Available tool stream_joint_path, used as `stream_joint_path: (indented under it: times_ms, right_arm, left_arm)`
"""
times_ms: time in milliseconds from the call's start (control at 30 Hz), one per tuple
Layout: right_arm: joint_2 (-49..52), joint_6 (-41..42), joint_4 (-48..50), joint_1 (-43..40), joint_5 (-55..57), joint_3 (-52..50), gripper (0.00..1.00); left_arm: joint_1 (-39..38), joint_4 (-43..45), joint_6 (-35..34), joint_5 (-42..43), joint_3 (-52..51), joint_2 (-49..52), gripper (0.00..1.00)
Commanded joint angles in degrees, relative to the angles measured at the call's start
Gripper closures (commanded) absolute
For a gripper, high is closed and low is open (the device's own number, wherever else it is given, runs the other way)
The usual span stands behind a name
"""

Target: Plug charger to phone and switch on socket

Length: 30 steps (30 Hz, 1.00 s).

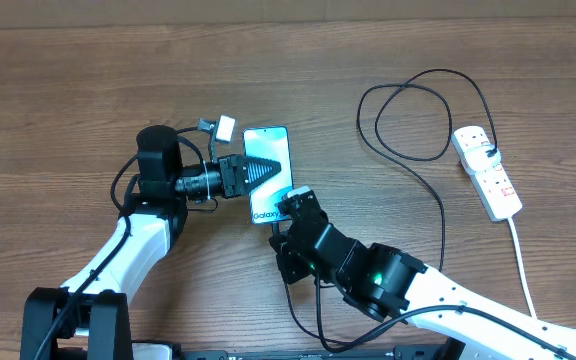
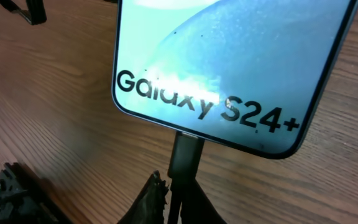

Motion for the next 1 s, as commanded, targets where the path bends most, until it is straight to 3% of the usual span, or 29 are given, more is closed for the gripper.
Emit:
stream_joint_path:
  times_ms: [0, 67, 267, 367, 500, 667, 833, 967]
  right_arm:
    - [-1.36, 0.39, 6.14, -1.38, 10.25, 7.72, 0.83]
    - [-1.42, 0.42, 5.38, -1.36, 9.97, 7.72, 0.75]
    - [-1.57, 0.42, -0.20, -1.36, 6.38, 7.72, 0.34]
    - [-2.93, 0.44, -2.27, -1.36, 6.12, 7.80, 0.24]
    - [-7.04, 0.42, -6.73, -1.36, 6.14, 7.80, 0.01]
    - [-11.74, 0.46, -13.25, -1.36, 6.14, 7.80, 0.00]
    - [-15.04, 3.48, -19.32, -1.36, 6.56, 7.80, 0.00]
    - [-15.21, 3.50, -20.55, -1.36, 6.54, 7.78, 0.00]
  left_arm:
    - [-2.80, -2.05, 2.69, 7.58, -2.86, 0.02, 0.96]
    - [-2.80, -2.05, 2.58, 6.67, -2.86, 0.02, 0.96]
    - [-2.80, -2.82, -0.24, -2.21, -2.86, 0.02, 0.96]
    - [-2.80, -3.13, -3.34, -6.86, -2.86, 0.02, 0.96]
    - [-3.28, -3.19, -2.36, -7.93, -2.51, 0.02, 0.96]
    - [-3.52, -9.44, 1.60, -15.91, -1.79, 0.04, 0.96]
    - [-3.52, -27.47, 12.17, -24.92, 2.93, 0.46, 0.96]
    - [-3.52, -36.70, 20.00, -25.53, 8.17, 2.49, 0.96]
